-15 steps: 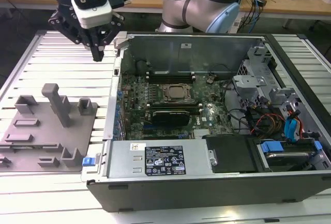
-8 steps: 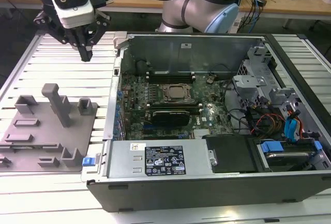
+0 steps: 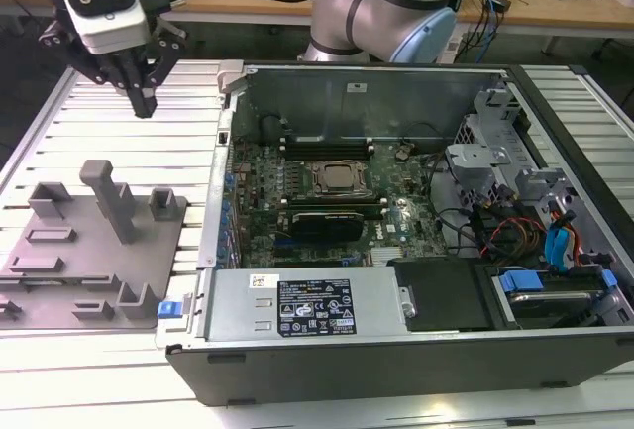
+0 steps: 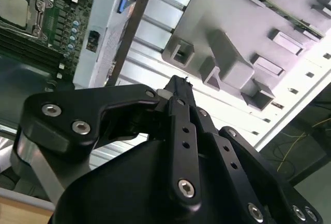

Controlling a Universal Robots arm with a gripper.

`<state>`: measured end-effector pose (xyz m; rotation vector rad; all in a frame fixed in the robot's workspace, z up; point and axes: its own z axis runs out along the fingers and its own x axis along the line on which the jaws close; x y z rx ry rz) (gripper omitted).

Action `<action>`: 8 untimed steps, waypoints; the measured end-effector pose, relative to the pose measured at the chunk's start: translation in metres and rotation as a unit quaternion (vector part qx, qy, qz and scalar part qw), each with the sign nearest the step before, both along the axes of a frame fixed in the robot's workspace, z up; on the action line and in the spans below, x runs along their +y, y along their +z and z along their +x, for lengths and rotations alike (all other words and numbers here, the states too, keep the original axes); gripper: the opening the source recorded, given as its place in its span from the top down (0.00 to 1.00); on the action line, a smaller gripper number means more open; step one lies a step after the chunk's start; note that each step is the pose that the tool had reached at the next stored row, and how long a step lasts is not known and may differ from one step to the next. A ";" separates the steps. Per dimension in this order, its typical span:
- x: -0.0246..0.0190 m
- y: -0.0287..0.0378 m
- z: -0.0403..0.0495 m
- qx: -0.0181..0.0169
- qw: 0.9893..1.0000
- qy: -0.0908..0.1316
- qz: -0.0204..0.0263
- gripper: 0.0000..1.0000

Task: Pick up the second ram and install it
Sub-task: 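Reach for the second ram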

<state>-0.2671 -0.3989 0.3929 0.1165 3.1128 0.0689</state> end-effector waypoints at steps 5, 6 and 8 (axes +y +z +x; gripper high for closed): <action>0.0000 0.0000 -0.0193 0.000 1.000 0.000 0.000 0.89; 0.0000 0.0000 -0.0228 0.000 1.000 0.000 0.000 0.89; 0.0000 0.0000 -0.0285 0.000 1.000 0.000 0.000 0.89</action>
